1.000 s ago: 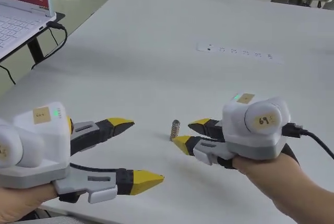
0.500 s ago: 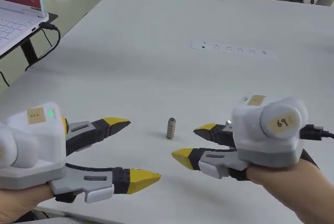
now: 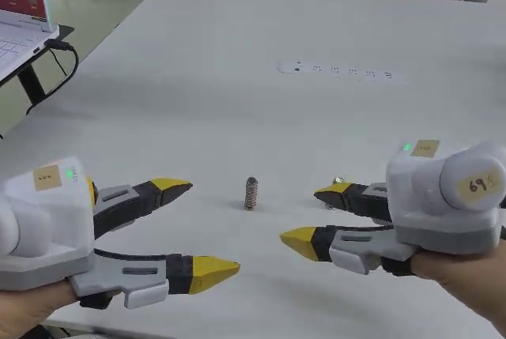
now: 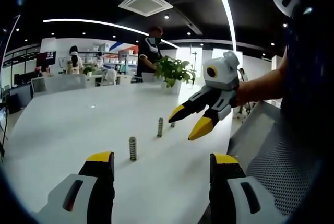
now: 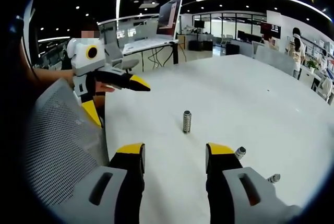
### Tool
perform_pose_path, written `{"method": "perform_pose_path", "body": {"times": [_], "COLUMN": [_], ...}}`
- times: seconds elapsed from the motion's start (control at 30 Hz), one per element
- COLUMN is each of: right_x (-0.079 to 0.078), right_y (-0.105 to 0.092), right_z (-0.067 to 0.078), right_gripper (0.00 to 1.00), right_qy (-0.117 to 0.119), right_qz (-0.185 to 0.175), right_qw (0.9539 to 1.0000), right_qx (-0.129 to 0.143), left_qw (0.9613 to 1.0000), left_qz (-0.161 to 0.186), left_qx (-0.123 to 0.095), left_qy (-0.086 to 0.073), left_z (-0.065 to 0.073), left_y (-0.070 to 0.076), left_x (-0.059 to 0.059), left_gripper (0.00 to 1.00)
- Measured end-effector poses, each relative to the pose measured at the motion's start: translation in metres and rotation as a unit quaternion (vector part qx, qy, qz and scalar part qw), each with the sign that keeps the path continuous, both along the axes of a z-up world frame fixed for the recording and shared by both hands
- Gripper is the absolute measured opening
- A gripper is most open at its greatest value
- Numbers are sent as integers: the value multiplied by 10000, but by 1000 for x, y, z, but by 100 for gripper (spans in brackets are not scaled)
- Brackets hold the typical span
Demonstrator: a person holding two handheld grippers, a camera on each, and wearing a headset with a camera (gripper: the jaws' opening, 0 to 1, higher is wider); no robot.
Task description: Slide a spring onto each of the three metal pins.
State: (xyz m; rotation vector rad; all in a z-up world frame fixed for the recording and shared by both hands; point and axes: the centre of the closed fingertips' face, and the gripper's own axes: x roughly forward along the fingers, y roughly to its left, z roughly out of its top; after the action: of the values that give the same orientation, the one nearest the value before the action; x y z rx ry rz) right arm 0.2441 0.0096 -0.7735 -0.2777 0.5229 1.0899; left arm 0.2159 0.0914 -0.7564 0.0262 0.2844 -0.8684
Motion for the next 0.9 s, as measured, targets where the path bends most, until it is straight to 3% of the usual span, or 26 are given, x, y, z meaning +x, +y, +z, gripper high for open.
{"method": "perform_pose_path", "body": {"times": [0.6, 0.9], "right_x": [0, 7], "right_y": [-53, -89], "right_z": [5, 13], "right_gripper": [61, 66], "right_qy": [88, -105], "right_qz": [-439, -930], "right_qw": [9990, 9954], "right_qx": [0, 191], "left_qw": [9999, 9998], "left_qz": [-117, -163], "left_qx": [-35, -30], "left_qy": [72, 96], "left_z": [-1, -1], "left_y": [-5, -8], "left_x": [1, 3], "left_gripper": [74, 76]}}
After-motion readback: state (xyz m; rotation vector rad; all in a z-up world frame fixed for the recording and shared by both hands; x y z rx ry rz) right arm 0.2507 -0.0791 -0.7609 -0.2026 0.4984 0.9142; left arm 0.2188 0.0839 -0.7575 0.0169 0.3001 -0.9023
